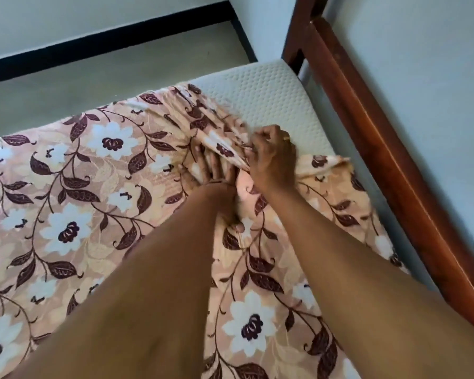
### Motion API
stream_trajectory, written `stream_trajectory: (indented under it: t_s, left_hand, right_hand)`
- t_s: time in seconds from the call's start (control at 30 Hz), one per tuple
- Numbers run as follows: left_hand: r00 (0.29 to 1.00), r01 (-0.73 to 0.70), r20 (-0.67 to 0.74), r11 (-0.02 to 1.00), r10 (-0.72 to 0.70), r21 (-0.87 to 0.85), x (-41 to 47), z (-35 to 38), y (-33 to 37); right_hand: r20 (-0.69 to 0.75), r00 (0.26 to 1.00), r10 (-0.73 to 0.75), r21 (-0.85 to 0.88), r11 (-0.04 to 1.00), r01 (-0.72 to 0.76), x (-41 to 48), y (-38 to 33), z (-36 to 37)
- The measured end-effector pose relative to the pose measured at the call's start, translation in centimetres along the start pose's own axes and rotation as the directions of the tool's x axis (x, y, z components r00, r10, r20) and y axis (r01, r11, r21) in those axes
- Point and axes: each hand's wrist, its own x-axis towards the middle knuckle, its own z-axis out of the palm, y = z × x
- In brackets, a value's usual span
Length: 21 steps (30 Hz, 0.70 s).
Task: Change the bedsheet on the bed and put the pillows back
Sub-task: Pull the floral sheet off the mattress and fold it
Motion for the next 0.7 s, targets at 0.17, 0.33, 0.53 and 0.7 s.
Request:
stream_trajectory:
  t_s: [0.17, 0.33, 0.53, 0.7]
  left_hand:
    - [0.912, 0.030, -0.410, 0.997, 0.002, 0.073, -7.5, 5.2, -0.7]
    - [0.950, -0.052, -0.301, 0.992, 0.085, 0.117, -16.8, 12.2, -0.5]
    - [0.956, -0.224, -0.131, 0.941, 0.263, 0.252, -25.6, 12.6, 3.0]
    - [0.904, -0.369, -0.067, 0.850, 0.422, 0.377, -27.8, 13.0, 11.3]
  right_hand:
    - [0.172, 0.983, -0.058, -0.014, 0.998, 0.061, -8.3, -4.1, -2.1]
    - [0.304, 0.953, 0.015, 0.041, 0.999, -0.029, -19.3, -7.9, -4.7]
    - [0.217, 0.964, 0.150, -0.016, 0.988, -0.150, -31.5, -8.6, -11.4]
    - [0.247, 0.800, 0.547, -0.088, 0.835, -0.544, -42.0, -3.6, -17.6]
